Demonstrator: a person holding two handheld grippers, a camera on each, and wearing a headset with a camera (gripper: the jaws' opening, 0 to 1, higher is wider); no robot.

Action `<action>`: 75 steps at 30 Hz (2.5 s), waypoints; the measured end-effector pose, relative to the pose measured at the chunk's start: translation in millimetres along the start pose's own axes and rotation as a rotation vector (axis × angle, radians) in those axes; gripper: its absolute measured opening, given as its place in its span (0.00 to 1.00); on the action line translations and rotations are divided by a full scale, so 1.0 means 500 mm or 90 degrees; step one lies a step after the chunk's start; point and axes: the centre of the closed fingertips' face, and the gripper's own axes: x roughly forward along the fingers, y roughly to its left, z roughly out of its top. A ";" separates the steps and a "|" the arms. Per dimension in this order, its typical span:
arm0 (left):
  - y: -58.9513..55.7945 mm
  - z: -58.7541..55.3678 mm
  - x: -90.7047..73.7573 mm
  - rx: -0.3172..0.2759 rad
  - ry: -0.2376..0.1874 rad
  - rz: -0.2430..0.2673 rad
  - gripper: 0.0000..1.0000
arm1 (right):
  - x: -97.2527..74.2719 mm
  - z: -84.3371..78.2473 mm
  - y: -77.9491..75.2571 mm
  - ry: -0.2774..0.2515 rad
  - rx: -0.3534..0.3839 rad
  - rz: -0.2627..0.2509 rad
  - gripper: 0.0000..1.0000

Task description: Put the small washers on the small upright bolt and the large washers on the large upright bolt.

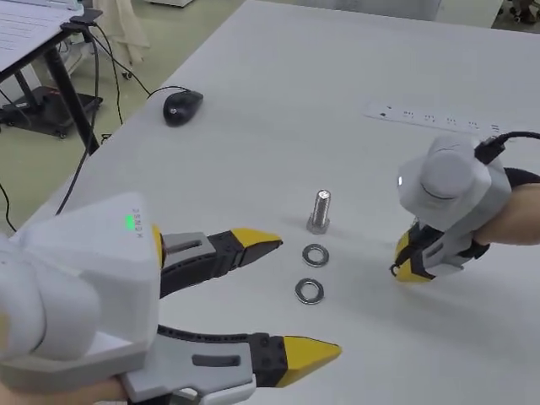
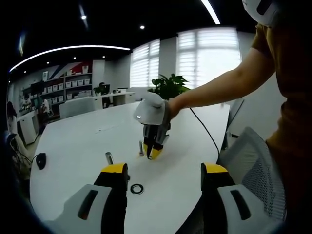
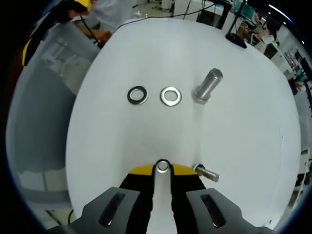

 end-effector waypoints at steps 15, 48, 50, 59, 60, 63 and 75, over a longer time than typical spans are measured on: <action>-0.020 0.005 0.018 0.008 0.000 -0.023 0.60 | -0.088 -0.036 -0.043 -0.009 0.048 -0.064 0.12; 0.011 0.001 0.013 -0.005 -0.010 -0.003 0.60 | -0.072 0.007 -0.098 0.015 -0.001 -0.067 0.12; 0.011 0.000 0.013 -0.007 -0.010 -0.004 0.60 | -0.069 0.008 -0.098 0.016 -0.002 -0.066 0.12; 0.013 -0.006 0.013 -0.012 -0.007 -0.002 0.60 | -0.042 0.002 -0.094 0.025 -0.003 -0.050 0.12; 0.013 -0.006 0.013 -0.012 -0.007 -0.002 0.60 | -0.040 0.001 -0.095 0.025 -0.003 -0.051 0.12; 0.016 -0.007 0.013 -0.014 -0.007 0.000 0.60 | -0.030 -0.001 -0.095 0.025 -0.001 -0.046 0.12; 0.025 -0.014 0.016 -0.022 -0.002 0.000 0.60 | 0.000 -0.008 -0.088 0.026 -0.011 -0.033 0.13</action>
